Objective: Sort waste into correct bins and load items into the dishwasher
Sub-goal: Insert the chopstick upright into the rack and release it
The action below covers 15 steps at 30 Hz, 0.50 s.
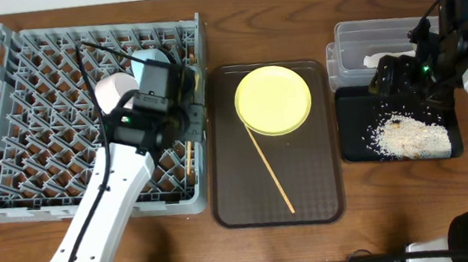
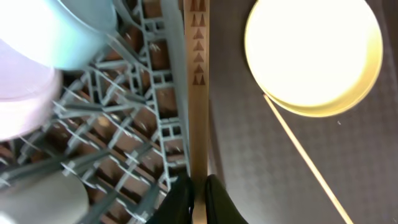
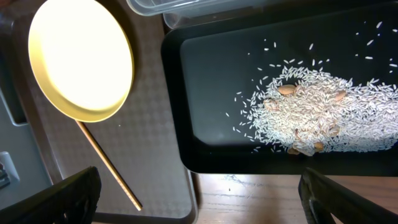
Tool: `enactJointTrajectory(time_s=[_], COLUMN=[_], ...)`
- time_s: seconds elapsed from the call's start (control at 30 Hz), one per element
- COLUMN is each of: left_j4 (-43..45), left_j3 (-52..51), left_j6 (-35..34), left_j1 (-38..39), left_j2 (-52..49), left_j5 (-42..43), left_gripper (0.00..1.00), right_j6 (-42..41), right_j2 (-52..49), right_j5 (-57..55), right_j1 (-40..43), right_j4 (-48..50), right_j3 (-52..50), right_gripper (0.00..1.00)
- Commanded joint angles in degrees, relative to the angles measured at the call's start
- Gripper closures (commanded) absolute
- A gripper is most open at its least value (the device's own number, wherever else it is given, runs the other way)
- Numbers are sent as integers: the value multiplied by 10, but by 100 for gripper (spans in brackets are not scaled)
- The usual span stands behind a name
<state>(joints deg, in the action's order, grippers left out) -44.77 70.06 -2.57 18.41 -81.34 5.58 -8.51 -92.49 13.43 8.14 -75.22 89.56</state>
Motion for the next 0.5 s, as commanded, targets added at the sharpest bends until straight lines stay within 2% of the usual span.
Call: enactJointTrajectory(time_s=[0.0,0.4,0.43,0.47], left_j4=[15,51,53,55], left_j3=[12,12,12,12], left_j6=[30,30,30,30], left_j1=[-12,-42,-43,-43], left_j2=[-26,-117,-117,-117], left_j5=[-7,-37,-37,-37], left_gripper=[92,91,83,69], right_j6=[5,5,5,5], right_j2=[14,14,14,14], right_j5=[-1,-1,-1,-1], right_j1=[5,5,5,5], right_j4=[0,-2,-2,-2], right_j3=[6,6,6,6], right_gripper=[1,1,1,1])
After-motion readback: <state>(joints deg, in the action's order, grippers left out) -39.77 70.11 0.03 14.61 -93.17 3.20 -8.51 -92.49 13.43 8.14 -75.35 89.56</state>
